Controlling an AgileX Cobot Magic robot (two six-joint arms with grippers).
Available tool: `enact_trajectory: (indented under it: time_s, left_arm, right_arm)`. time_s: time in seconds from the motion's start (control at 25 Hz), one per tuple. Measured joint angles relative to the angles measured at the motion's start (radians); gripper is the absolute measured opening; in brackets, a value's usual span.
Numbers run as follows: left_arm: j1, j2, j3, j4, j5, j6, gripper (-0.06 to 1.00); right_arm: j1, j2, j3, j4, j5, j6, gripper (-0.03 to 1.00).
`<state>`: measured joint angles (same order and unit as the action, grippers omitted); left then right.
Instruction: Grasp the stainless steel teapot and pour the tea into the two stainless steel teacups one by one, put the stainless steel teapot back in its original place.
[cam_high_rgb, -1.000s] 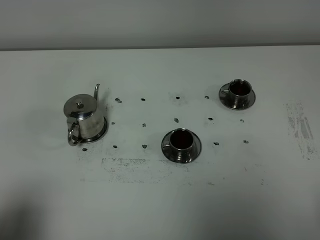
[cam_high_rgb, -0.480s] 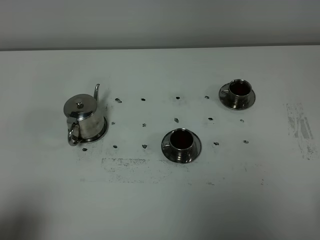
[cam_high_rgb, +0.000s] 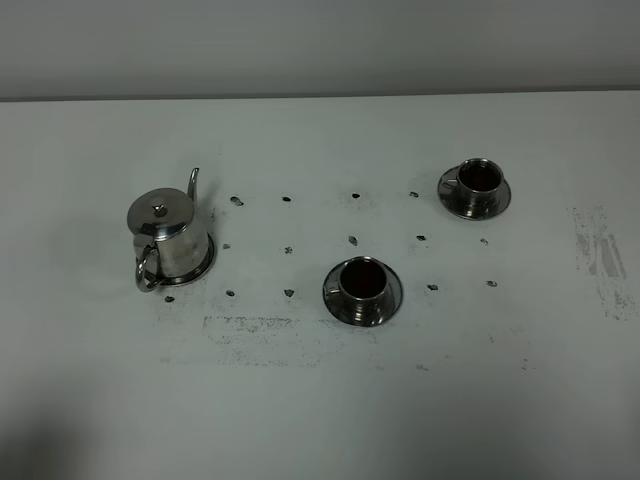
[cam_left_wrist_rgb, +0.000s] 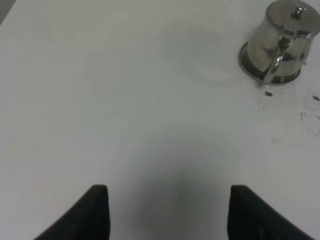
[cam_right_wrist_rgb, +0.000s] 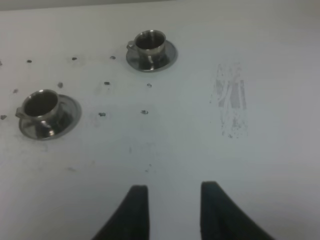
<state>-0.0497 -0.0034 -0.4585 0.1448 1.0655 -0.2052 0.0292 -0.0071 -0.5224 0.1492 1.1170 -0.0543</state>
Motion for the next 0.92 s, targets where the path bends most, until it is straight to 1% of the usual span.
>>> enact_trajectory:
  time_s: [0.92]
  left_arm:
    - [0.000, 0.000, 0.000, 0.000, 0.000, 0.000, 0.51]
  right_arm:
    - [0.000, 0.000, 0.000, 0.000, 0.000, 0.000, 0.24]
